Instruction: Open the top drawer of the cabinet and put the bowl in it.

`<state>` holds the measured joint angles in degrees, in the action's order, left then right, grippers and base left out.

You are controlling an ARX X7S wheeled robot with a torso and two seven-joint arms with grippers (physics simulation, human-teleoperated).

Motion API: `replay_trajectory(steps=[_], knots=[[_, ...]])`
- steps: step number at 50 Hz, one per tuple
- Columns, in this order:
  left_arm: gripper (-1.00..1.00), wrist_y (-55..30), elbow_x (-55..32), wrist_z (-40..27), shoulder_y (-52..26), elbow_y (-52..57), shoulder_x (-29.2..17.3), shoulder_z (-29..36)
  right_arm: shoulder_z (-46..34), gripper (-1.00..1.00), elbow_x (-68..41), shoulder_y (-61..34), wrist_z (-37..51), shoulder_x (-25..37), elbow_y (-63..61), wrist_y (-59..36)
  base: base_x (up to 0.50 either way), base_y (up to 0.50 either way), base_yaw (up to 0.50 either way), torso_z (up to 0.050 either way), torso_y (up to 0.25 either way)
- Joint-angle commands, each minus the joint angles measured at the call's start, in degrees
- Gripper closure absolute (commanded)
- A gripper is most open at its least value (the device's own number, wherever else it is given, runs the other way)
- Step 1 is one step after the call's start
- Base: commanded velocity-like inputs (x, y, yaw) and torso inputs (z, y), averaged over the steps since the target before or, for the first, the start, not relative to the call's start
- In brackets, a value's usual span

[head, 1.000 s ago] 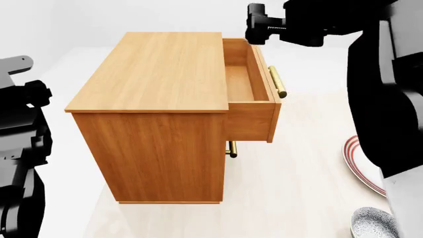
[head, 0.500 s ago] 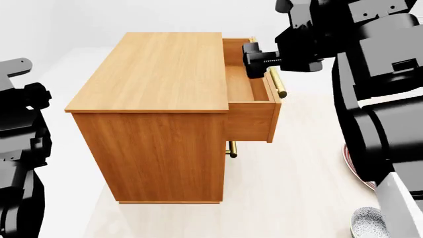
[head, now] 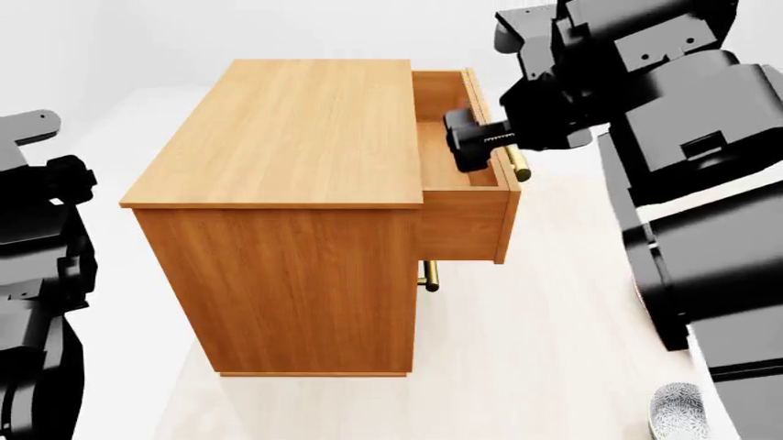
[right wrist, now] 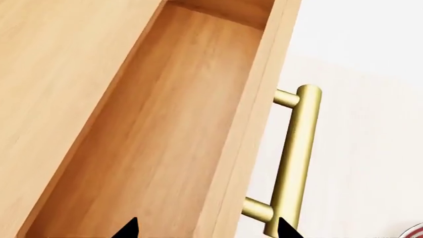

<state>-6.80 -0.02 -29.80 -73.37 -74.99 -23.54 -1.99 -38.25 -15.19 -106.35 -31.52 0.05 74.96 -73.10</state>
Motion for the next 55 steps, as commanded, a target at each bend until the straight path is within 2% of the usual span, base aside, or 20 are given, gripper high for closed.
replay_trajectory(steps=[1,20,26,55], knots=[[-1.0,0.1,0.0,0.1,0.1,0.0,0.0,-0.1,-5.0,-1.0,-3.5,0.8,1.3,0.0,0.0,1.0,0.0,0.0,0.0,0.0,0.0],[-1.0,0.3,0.0,0.2,0.1,0.0,0.1,-0.1,1.7,-1.0,10.7,2.7,1.1,0.2,0.0,1.1,0.0,0.0,0.0,0.0,0.0],[-1.0,0.4,0.0,0.3,0.1,0.0,0.1,-0.1,1.6,-1.0,13.6,3.2,1.8,0.4,0.0,1.7,0.0,0.0,0.0,0.0,0.0],[-1.0,0.4,0.0,0.2,0.3,0.0,0.2,-0.1,-2.5,-1.0,15.4,3.0,4.2,4.2,0.0,3.1,0.0,0.0,0.0,0.0,0.0]])
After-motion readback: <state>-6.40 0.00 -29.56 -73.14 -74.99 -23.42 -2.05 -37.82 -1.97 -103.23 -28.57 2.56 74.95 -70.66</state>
